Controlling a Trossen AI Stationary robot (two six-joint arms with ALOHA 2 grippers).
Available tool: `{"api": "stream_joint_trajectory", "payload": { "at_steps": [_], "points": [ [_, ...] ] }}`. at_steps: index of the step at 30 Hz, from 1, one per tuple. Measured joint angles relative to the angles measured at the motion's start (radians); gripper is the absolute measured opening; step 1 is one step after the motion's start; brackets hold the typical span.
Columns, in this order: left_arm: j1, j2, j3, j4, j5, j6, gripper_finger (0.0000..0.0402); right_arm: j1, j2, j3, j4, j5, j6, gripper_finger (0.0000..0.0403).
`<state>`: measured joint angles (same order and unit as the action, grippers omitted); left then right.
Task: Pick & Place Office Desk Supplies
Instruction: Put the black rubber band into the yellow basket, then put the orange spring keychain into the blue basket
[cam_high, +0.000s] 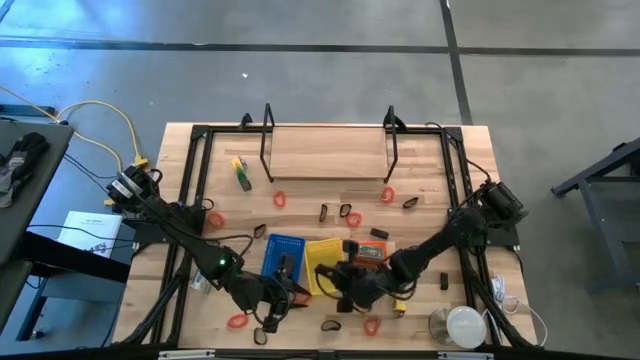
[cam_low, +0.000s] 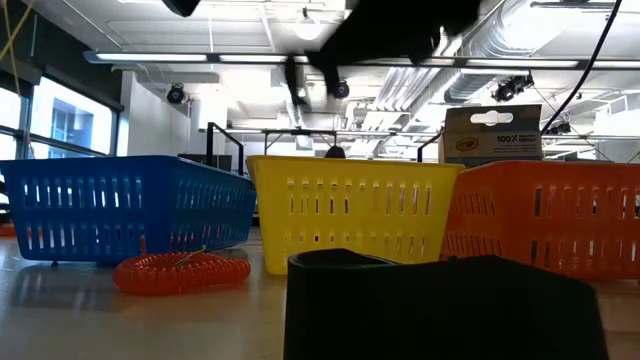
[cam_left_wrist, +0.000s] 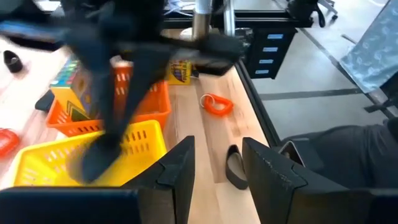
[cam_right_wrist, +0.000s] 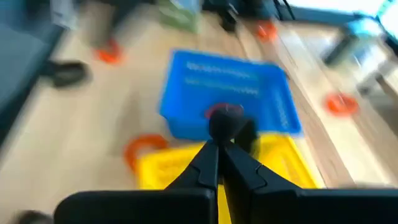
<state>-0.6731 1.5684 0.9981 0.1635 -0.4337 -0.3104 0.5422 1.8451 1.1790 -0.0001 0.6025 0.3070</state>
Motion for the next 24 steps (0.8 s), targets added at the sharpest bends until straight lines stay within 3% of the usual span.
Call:
{"api": "stream_joint_trajectory", "payload": {
  "at_steps": [7,13,18,24],
  "points": [
    [0.002,0.000,0.000,-0.003,-0.007,-0.001,0.0129,-0.055,0.000,0.000,-0.155,-0.042,0.190,0.0003],
    [0.002,0.000,0.000,-0.006,-0.007,0.003,0.0129,-0.066,0.010,0.000,-0.161,-0.070,0.224,0.0015],
    [0.002,0.000,0.000,-0.006,-0.008,0.004,0.0129,-0.064,0.010,0.000,-0.161,-0.094,0.256,0.0059],
    [0.002,0.000,0.000,-0.013,-0.008,0.004,0.0129,-0.058,0.010,0.000,-0.161,-0.103,0.258,0.0147]
  ]
}}
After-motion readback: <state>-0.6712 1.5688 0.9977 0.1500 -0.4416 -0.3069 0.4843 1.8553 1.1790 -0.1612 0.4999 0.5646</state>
